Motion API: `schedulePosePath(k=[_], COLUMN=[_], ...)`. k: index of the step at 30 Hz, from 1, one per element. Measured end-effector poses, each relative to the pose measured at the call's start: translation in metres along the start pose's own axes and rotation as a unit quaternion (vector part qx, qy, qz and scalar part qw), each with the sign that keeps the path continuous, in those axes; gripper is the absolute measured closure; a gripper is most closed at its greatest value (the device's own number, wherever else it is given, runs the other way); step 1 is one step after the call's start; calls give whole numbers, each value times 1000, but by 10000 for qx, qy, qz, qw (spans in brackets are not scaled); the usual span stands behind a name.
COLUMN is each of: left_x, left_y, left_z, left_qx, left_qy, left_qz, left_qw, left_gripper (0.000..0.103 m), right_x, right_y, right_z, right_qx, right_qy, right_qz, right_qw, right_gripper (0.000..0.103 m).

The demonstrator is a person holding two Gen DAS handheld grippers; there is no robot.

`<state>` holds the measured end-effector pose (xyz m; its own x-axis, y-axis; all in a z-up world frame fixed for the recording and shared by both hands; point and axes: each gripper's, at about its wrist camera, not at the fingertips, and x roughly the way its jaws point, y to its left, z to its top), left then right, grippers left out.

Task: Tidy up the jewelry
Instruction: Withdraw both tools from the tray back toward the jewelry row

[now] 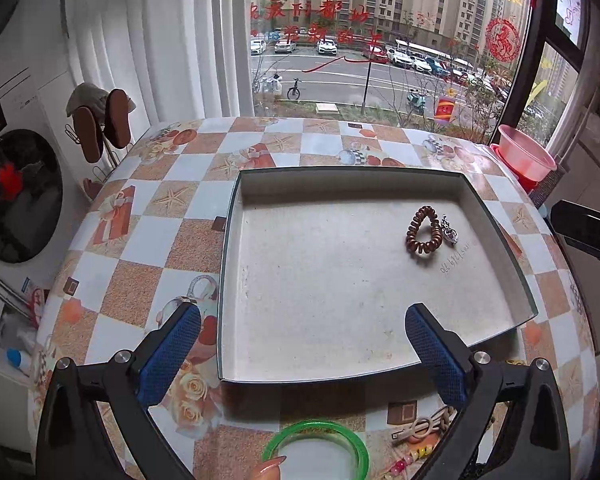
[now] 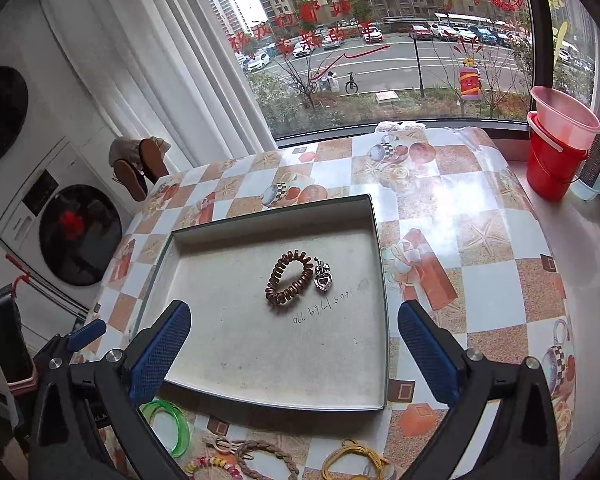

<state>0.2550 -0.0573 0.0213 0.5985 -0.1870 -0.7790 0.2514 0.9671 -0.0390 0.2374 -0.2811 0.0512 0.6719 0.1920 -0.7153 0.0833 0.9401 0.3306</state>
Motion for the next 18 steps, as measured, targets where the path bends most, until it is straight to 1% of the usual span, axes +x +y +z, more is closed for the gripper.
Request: schedulePosePath(k=[2,4,6,7,8,11,16,18], left_x=[-9,-16,-22,-23,-24,-24,-21,-18], left_y=[3,10,19,22,25,32,36,41], left_z=[-13,-25,-38,-44,-51,-70,-100,-105], left_qx=[36,-84,-212,-260,-309,-340,-247,-369], left_qy=[8,-6,-10,15,58,212,337,423], left_qz=[91,238,237,241,277,219,419,432], left_qw=[10000,9997,9995,9994,9991,9990,9982,9975], left_gripper=[0,0,0,0,0,0,0,0], right_x=[-8,-17,-22,-25,-27,-36,-42,-41], right_y=[0,-4,-8,-10,-10,-8,-7,-9], right_z=[-10,-21,-32,-37,-43,-64,-107,-124], right_qx=[69,240,447,493,498,287,-68,-150], right_qy=[-10,-48,70,166,211,315,618,743], right_qz=[148,249,338,313,238,-13,-412,-574], right_qw=[9999,9994,9984,9982,9983,9991,9972,9955], right_gripper=[0,0,0,0,0,0,0,0])
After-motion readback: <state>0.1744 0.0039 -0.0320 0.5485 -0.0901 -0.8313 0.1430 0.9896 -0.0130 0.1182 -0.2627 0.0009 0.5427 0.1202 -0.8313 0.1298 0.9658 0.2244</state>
